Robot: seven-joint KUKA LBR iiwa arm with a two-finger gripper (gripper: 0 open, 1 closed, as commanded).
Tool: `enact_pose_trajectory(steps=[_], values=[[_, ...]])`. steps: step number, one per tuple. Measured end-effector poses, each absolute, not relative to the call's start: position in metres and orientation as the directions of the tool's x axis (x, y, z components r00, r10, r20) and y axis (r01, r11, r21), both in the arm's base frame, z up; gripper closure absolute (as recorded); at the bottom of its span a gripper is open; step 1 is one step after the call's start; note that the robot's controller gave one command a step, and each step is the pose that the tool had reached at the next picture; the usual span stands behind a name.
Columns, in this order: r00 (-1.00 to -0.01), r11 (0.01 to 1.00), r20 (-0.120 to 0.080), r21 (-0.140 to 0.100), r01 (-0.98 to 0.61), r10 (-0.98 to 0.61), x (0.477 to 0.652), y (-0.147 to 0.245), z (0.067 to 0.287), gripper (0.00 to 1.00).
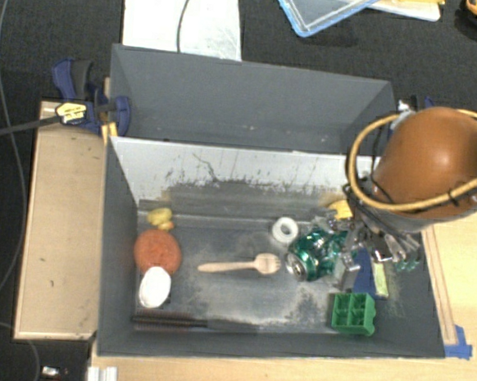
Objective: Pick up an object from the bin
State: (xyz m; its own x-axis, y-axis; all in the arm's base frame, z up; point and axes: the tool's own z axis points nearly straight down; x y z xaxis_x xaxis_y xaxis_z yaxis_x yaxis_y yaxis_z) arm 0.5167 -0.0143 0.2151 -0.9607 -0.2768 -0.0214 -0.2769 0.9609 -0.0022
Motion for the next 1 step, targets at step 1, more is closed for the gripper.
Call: enact_pose_trajectory(steps=[1], values=[[-0.937,0.937,-0.02,-0.004,-0.349,-0.349,0.5209,-0.0023,0.2058,1.0]])
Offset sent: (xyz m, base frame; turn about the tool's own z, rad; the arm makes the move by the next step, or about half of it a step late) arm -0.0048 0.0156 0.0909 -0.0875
